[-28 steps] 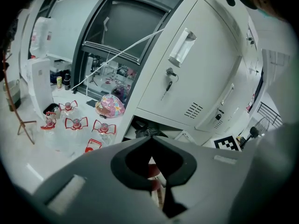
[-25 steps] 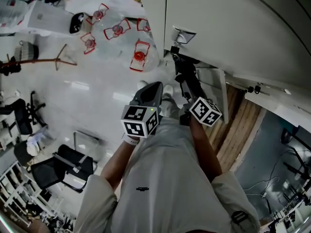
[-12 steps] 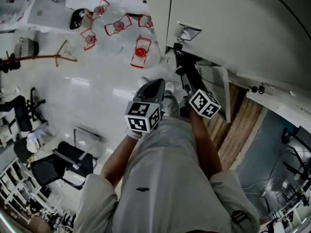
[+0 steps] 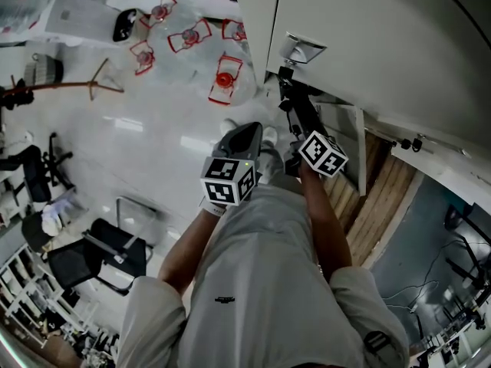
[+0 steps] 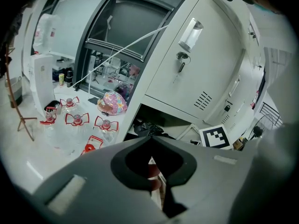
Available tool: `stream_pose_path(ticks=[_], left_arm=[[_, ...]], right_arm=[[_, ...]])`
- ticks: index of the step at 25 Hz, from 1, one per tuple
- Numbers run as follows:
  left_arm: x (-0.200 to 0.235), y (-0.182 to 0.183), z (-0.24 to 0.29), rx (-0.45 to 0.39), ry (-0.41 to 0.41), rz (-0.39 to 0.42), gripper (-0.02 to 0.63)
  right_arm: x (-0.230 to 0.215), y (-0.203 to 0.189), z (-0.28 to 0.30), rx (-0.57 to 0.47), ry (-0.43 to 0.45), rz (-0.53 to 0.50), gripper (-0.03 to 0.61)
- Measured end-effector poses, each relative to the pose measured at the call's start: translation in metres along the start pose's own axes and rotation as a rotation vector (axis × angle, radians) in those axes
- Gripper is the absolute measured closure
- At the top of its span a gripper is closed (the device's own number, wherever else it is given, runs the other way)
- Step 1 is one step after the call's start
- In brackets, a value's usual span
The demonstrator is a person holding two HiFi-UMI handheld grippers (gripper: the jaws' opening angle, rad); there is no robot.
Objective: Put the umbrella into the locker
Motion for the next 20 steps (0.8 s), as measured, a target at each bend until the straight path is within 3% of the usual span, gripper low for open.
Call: stream_pose_path(ticks=[20], left_arm=[[0.004,-0.008,0.006,0.017,0.011,0.004,0.595]], right_arm=[[-0.013,0.003,0.072,0.018,-0.041,-0.143,0.288]])
Point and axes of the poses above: the fingertips, and each gripper's own axes: z forward along the fingers, x to its left, y out of its top, the point moved 7 cm from there along -z, backward along the fingers, and after that the axes turned 7 degrees about y, right-handed, at the moved point
